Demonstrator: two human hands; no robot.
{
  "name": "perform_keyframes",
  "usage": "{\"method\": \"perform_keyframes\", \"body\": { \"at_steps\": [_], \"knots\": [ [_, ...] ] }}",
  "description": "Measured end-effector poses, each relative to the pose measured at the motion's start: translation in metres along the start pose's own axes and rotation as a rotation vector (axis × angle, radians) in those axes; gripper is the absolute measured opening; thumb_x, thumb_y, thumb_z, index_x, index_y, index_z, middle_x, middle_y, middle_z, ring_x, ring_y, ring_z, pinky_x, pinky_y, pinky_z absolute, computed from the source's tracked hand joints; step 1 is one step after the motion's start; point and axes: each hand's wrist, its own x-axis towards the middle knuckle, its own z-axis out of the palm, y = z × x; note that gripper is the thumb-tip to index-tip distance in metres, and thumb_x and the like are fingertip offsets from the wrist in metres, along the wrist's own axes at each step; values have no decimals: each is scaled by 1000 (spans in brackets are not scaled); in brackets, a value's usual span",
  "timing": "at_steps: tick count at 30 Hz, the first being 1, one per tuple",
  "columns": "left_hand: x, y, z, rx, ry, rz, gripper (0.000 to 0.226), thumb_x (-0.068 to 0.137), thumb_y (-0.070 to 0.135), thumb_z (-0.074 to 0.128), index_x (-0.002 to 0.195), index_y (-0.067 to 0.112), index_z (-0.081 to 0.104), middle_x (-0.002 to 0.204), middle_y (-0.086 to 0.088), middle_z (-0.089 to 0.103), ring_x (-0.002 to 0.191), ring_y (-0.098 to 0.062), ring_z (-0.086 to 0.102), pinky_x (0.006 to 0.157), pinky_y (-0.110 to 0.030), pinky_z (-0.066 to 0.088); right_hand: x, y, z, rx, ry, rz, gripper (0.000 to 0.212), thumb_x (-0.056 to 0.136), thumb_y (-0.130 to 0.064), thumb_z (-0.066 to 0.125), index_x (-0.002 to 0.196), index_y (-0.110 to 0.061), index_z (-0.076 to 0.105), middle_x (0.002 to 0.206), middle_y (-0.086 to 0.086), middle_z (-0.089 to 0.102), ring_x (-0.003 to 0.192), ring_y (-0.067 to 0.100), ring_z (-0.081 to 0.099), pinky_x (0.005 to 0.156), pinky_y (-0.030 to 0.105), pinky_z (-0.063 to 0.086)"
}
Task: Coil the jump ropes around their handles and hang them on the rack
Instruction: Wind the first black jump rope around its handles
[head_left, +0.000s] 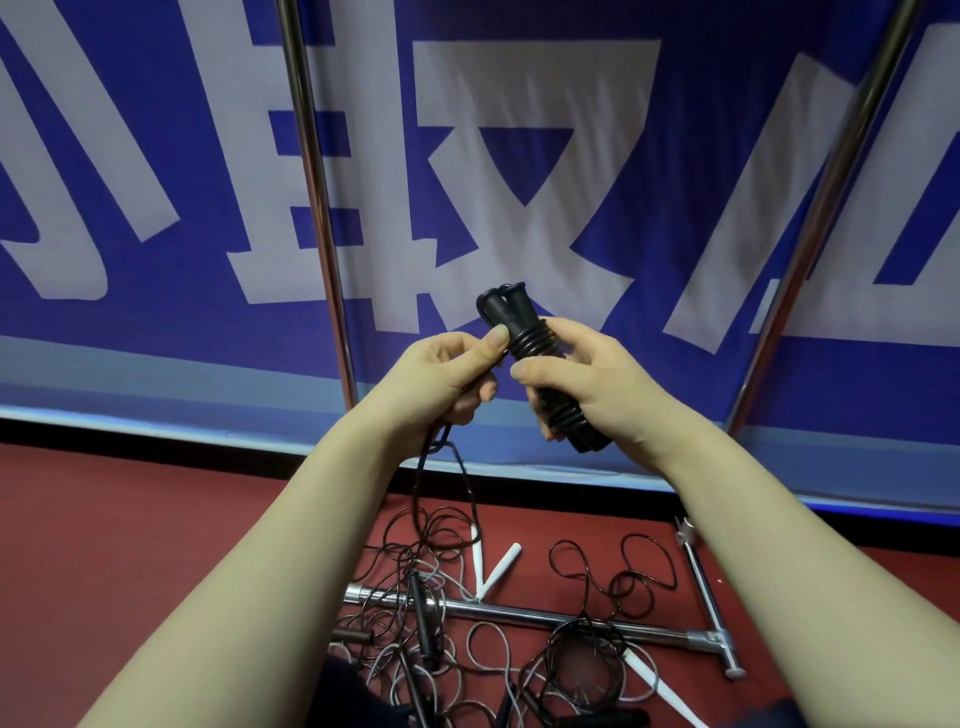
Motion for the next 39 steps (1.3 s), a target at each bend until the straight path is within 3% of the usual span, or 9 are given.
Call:
{"method": "perform_keyframes", "body": {
  "at_steps": [5,10,15,23,27,30,34,37,39],
  "knots": [
    [-1,1,-1,119,-51,6,18,87,19,70,105,16,70,75,2,58,51,-11,45,48,-18,36,1,1,-14,15,119,0,19,88,-11,66,105,-16,61,67,11,54,54,20,49,50,33,46],
    [2,-7,-6,220,-108,-31,31,96,16,60,126,16,63,67,-1,62,72,-12,62,78,-28,56,1,9,-27,13,167,30,21,87,-13,67,107,-17,62,71,10,60,53,23,49,53,35,45],
    [1,-4,-3,194,-114,-93,20,104,16,44,114,5,59,69,-8,65,58,-13,60,58,-21,52,2,14,-27,14,123,25,29,88,-10,66,116,-14,61,79,14,65,54,27,50,49,31,45],
    [3,-5,-3,103,-100,-137,18,105,9,40,93,7,53,70,-5,65,51,-8,47,49,-17,40,1,18,-30,-108,126,8,31,86,-8,70,112,-23,65,67,5,56,53,16,50,52,33,47],
    [5,0,3,99,-86,-158,22,103,5,40,93,7,60,56,0,49,46,-8,28,42,-16,22,-1,19,-32,-175,160,32,39,83,-7,73,113,-30,63,69,3,61,55,17,55,52,29,49],
    [7,3,9,202,-62,-170,28,100,20,45,105,1,65,51,4,33,49,-12,19,45,-22,16,1,20,-32,-234,190,19,43,80,-10,76,111,-35,63,68,-6,65,56,16,59,50,27,48],
    [6,-2,15,295,-101,-124,22,101,33,52,114,21,65,55,7,30,50,-10,23,47,-22,17,4,22,-30,-271,210,9,48,79,-10,77,117,-31,58,64,-7,64,52,12,53,48,23,46],
    [8,-8,13,344,-93,-117,24,102,29,49,110,16,69,51,8,34,49,-10,25,47,-22,20,4,26,-30,-436,230,-4,44,76,-23,78,110,-39,56,81,-8,64,60,13,55,55,29,51],
    [8,-11,14,347,-84,-102,25,104,23,47,101,8,67,53,5,46,48,-11,36,46,-20,33,4,28,-29,-662,253,-27,45,76,-33,74,111,-47,51,83,-15,61,70,14,58,65,30,48]
  ]
}}
